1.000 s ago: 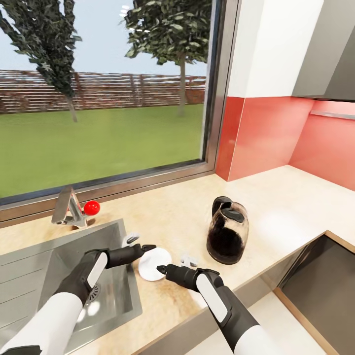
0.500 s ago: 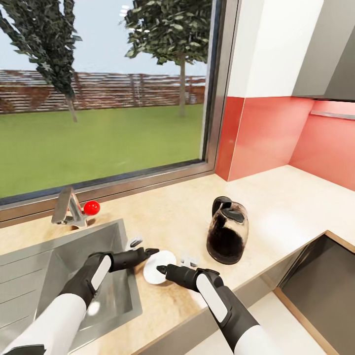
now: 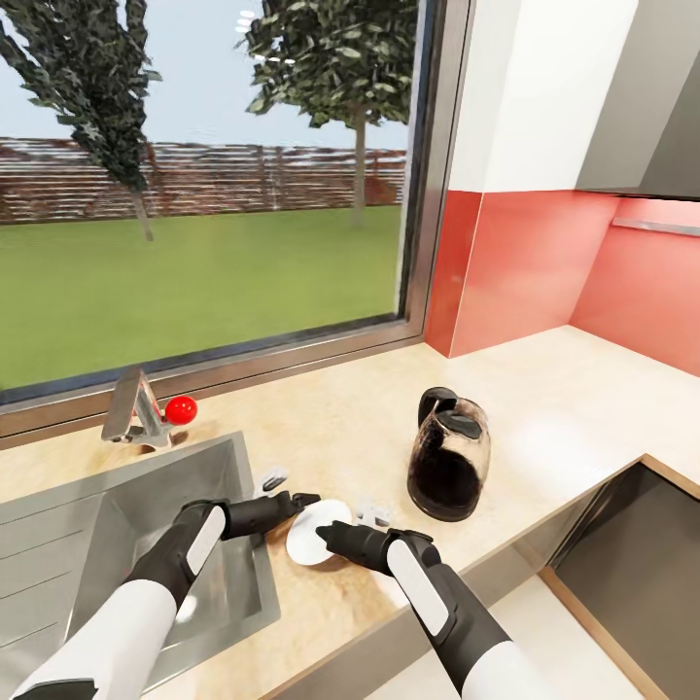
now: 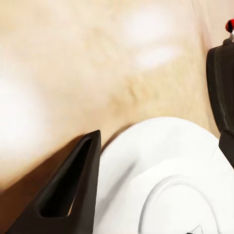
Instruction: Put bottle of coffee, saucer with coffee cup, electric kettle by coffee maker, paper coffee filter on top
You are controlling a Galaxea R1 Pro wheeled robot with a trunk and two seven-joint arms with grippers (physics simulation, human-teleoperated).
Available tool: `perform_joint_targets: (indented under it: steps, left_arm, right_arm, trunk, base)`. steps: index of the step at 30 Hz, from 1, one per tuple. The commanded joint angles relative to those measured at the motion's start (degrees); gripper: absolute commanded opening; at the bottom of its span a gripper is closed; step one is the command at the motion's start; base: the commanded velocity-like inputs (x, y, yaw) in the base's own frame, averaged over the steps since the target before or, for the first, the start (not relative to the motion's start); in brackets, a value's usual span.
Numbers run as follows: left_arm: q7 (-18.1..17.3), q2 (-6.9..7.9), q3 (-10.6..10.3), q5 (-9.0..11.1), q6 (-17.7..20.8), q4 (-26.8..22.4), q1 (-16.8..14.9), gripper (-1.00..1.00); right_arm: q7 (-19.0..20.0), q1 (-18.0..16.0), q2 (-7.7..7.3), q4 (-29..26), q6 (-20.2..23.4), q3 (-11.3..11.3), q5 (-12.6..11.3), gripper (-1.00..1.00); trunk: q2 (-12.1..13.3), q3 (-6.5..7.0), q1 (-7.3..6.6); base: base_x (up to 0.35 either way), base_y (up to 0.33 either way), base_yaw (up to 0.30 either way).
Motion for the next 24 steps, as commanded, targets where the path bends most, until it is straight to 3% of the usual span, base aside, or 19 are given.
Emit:
perform_joint_targets:
  steps: [1,24]
  left_arm:
    - [-0.11,-0.01,0.09,-0.27,0.32,0.02,-0.04,1.0]
    - [-0.11,0.31,0.26,-0.22,0.32,-0.06,-0.04,1.0]
  right_arm:
    - [-0.22,-0.03,0.0,-0.01,0.25,0.03,0.12,-1.0]
    - [-0.22,-0.03,0.0,-0.01,0.24,0.03,0.12,-1.0]
  trunk:
    - [-0.1,-0.13,0.04]
    - [-0.1,-0.13,0.04]
  base:
    - [0.0,0.0,0.0]
    - [0.0,0.0,0.0]
